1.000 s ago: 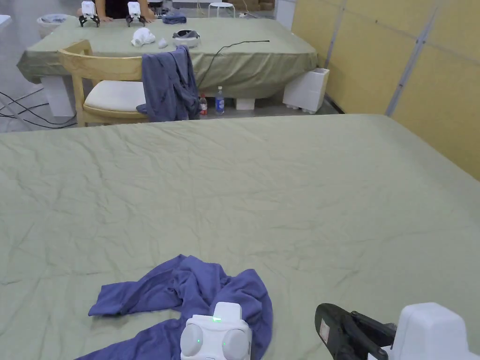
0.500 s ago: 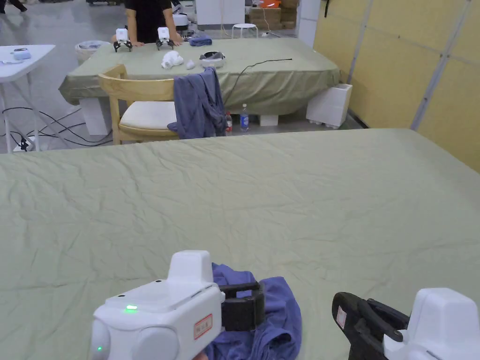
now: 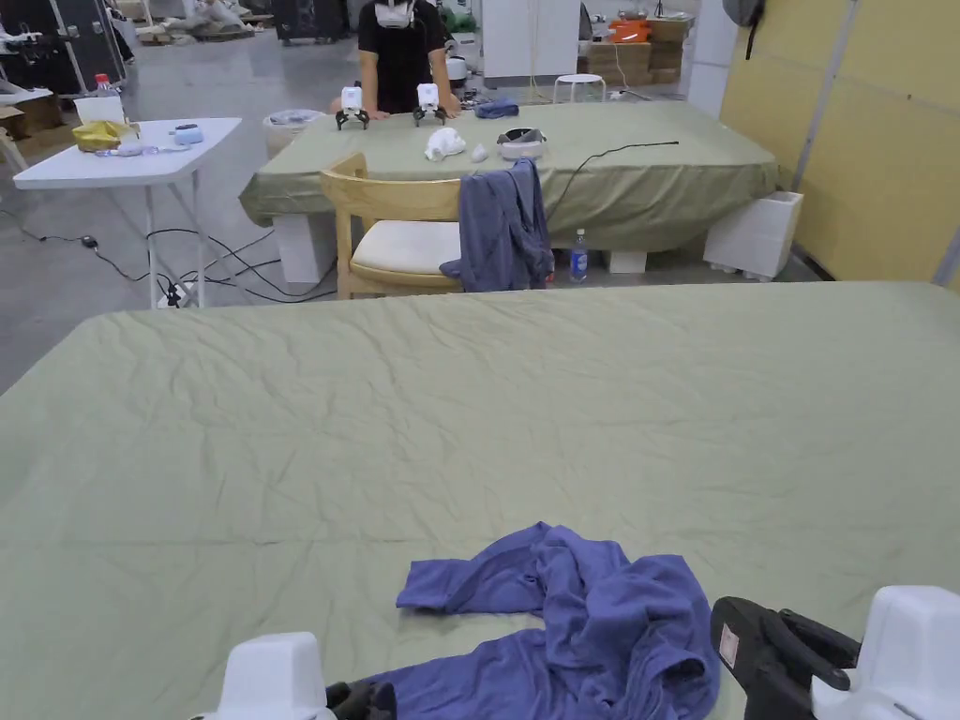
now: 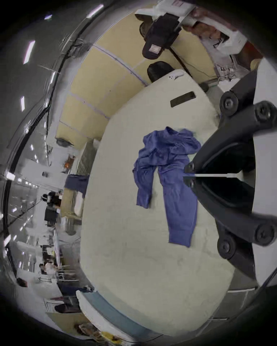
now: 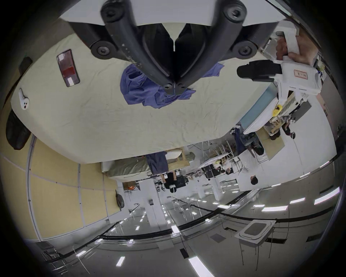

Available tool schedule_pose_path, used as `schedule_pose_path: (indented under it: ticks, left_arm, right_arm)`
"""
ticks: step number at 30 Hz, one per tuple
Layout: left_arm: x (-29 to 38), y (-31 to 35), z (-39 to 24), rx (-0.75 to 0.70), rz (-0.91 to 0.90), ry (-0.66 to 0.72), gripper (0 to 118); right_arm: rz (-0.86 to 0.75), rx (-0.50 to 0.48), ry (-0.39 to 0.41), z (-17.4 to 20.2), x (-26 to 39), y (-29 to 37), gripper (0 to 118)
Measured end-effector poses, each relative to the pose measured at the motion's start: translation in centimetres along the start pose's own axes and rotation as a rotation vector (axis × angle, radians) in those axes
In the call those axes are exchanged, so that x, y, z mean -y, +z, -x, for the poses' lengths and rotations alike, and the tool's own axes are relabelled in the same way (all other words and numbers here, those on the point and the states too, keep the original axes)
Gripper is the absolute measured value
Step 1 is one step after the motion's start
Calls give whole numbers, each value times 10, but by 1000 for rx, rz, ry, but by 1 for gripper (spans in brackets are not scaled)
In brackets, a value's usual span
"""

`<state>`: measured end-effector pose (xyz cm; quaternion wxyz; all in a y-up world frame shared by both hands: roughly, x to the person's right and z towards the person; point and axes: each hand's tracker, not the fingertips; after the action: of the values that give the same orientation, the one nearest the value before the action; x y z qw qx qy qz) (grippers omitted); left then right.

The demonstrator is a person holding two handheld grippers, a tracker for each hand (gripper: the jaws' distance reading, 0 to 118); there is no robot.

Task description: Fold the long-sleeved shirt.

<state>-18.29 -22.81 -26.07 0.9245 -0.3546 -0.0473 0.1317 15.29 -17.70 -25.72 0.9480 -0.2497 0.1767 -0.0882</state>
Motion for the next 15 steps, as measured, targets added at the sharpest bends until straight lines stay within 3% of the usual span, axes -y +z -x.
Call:
schedule_pose_path:
  ticks: [2, 3, 9, 15]
  left_arm:
    - [-13, -18, -2, -8, -20, -20, 103]
    - [-20, -36, -4, -17, -22, -34, 117]
    - [-58, -176, -19, -103, 30, -209, 117]
    - [-63, -338, -1, -117, 226, -162, 114]
  right_arm:
    - [3, -1, -3, 0, -1, -4, 2]
    - [7, 1, -6, -2, -1, -6, 2]
    - [59, 47, -28, -22, 2, -29, 2]
    - [127, 108, -63, -51, 10, -53, 2]
